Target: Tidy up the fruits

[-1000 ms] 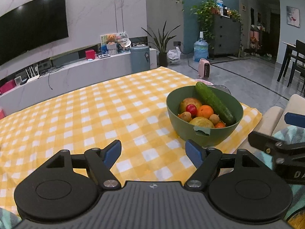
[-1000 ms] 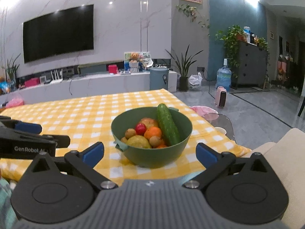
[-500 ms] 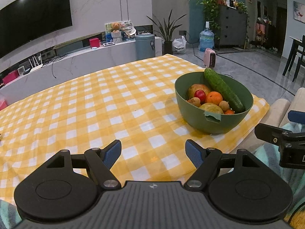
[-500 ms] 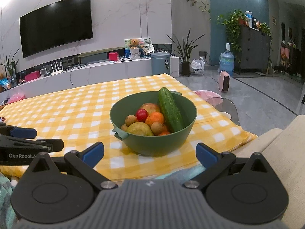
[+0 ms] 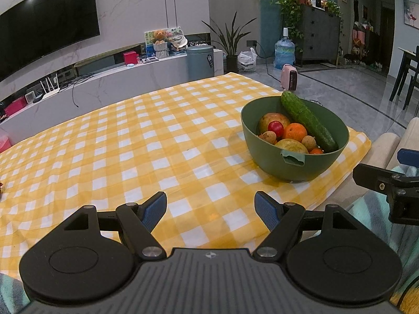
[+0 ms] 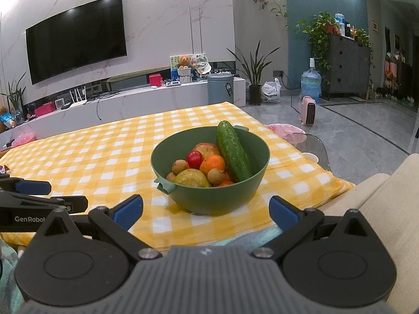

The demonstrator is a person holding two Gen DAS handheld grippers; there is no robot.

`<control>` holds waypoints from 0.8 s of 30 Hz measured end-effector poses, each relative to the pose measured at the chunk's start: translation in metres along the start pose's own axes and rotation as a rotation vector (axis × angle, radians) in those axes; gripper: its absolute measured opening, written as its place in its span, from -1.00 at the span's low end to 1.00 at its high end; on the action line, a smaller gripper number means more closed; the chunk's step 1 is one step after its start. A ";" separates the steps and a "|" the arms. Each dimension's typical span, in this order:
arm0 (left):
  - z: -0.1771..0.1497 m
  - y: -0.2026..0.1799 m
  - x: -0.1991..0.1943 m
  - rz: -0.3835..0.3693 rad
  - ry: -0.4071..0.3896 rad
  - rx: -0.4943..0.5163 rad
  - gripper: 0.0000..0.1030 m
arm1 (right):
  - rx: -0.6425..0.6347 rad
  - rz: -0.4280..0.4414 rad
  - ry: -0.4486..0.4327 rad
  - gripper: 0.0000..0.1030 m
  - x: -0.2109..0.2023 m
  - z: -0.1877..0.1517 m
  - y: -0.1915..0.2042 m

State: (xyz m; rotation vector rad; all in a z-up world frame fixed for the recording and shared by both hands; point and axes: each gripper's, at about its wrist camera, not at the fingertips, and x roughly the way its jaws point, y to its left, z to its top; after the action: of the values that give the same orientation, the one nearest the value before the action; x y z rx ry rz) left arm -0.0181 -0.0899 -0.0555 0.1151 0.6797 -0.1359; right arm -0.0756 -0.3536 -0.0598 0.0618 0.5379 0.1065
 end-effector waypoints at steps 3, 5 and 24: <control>-0.001 0.001 0.000 0.001 -0.001 -0.001 0.74 | 0.000 0.000 0.000 0.92 0.000 0.000 0.000; -0.002 0.002 -0.001 0.002 -0.001 -0.002 0.74 | 0.000 -0.001 0.000 0.92 0.001 0.000 0.000; -0.005 0.005 -0.003 0.004 0.003 -0.007 0.74 | 0.000 -0.001 0.001 0.92 0.001 0.000 0.000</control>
State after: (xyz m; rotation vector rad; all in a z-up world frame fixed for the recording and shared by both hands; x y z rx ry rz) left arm -0.0223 -0.0843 -0.0573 0.1095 0.6834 -0.1297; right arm -0.0750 -0.3539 -0.0600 0.0612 0.5384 0.1058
